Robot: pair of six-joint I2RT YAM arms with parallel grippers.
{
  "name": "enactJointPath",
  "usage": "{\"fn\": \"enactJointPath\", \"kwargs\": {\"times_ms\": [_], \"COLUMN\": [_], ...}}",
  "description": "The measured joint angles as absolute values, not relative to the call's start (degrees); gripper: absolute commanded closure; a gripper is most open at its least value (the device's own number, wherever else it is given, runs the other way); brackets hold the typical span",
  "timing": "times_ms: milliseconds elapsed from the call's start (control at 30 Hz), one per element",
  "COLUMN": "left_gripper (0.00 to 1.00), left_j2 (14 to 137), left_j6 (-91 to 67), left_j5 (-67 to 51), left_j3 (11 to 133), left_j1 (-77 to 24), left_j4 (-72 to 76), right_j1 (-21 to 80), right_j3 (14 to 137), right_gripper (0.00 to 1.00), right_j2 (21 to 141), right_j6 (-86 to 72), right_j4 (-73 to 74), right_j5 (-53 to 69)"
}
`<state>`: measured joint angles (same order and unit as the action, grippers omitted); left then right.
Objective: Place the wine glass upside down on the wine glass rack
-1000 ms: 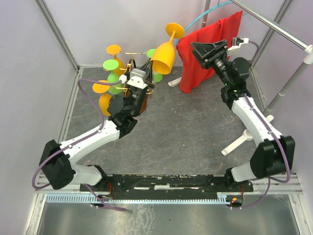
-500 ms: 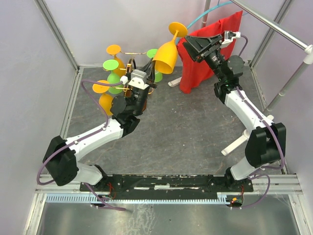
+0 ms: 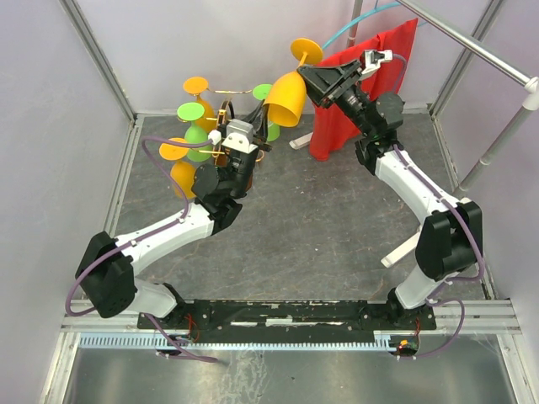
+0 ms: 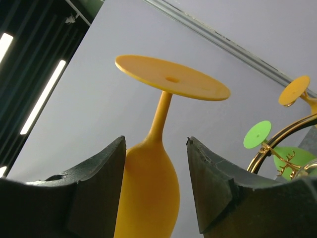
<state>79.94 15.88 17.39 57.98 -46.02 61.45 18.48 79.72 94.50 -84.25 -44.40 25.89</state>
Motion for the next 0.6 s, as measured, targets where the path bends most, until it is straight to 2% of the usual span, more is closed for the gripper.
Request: {"fn": "enactJointPath", "kwargs": {"times_ms": [300, 600], "left_gripper": [0.97, 0.97], "left_j2": [79.9, 79.9], "left_j6": [15.6, 15.3], "left_j5": [17.3, 17.3], "left_j3": [57.8, 56.9], "left_j1": [-45.9, -45.7], "left_j4": [62.3, 62.3], "right_j1": [19.9, 19.9], "right_j3": [82.4, 82.5], "right_gripper": [0.58, 0.59], "right_j2": [94.9, 96.3], "right_j6": [-82.9, -83.2], "right_j4": [-43.7, -44.1], "right_j5": [26.4, 26.4]}}
